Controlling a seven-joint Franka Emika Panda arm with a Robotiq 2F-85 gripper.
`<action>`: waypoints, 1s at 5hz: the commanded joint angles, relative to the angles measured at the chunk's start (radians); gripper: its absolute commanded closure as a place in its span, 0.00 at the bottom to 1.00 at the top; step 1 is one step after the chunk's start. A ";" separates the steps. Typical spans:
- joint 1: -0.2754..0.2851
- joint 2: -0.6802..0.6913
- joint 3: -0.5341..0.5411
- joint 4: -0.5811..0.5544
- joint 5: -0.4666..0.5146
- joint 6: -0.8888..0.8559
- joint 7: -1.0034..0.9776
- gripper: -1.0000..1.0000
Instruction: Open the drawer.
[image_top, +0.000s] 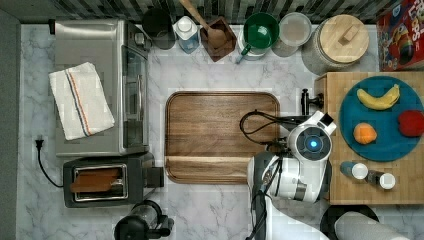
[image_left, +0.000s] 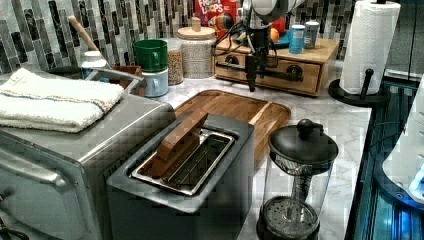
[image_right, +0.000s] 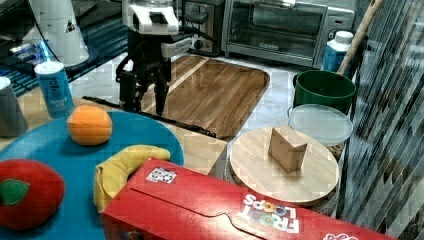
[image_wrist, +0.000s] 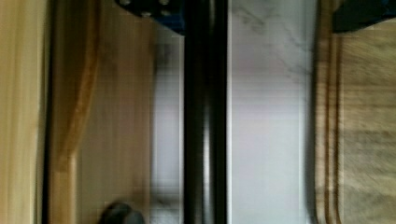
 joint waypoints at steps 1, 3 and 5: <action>0.158 0.040 0.080 0.019 -0.078 0.073 0.240 0.00; 0.307 -0.041 0.078 -0.045 -0.067 0.014 0.414 0.00; 0.320 -0.093 0.167 -0.093 -0.105 0.011 0.526 0.00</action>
